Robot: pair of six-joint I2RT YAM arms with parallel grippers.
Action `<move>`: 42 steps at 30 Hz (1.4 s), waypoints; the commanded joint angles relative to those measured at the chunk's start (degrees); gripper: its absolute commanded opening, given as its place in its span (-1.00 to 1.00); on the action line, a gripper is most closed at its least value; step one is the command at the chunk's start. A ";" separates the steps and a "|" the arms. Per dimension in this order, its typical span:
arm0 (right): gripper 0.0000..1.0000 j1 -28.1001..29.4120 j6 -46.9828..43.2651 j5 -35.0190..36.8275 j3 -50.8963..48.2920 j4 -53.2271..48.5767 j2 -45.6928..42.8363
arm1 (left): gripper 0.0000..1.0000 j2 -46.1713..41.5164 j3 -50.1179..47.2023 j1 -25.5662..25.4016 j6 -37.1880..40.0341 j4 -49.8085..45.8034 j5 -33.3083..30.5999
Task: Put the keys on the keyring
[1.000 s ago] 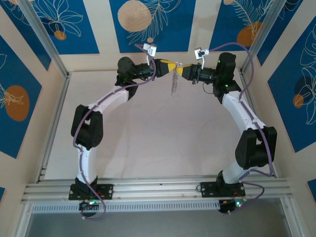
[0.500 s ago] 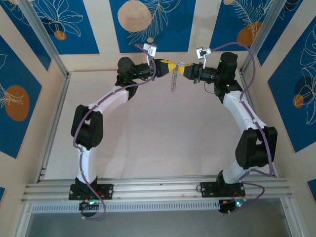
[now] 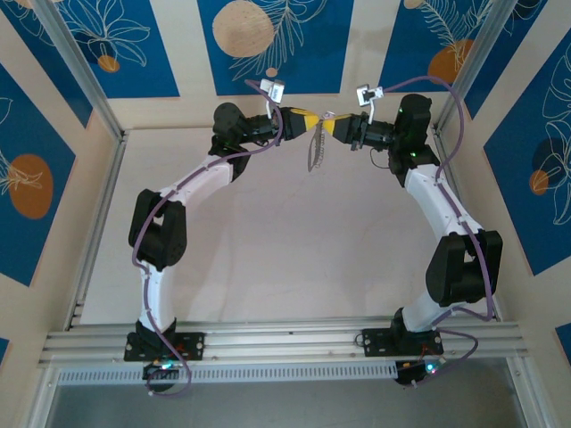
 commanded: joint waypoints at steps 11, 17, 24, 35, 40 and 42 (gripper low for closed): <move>-1.00 1.69 -1.11 1.30 2.68 -1.76 1.11 | -1.00 -2.84 0.12 -0.53 0.81 2.78 0.84; -1.00 0.05 -1.46 2.11 2.41 -3.35 0.28 | -1.00 -2.78 0.01 -0.53 0.90 2.54 0.93; -1.00 -2.48 -2.91 2.47 2.50 -6.88 -1.75 | -1.00 -2.78 -0.39 -0.53 1.01 2.53 1.13; -1.00 -2.04 -2.95 3.35 6.09 -11.46 -1.03 | -0.90 -2.92 -3.02 -0.40 2.01 2.44 0.05; -1.00 -1.84 -4.26 3.85 8.31 -15.28 0.69 | -0.33 -5.63 -7.86 0.75 4.38 2.29 -2.42; -1.00 -1.78 -4.45 3.95 8.47 -15.92 1.33 | -0.25 -7.09 -9.93 1.37 5.38 2.10 -3.04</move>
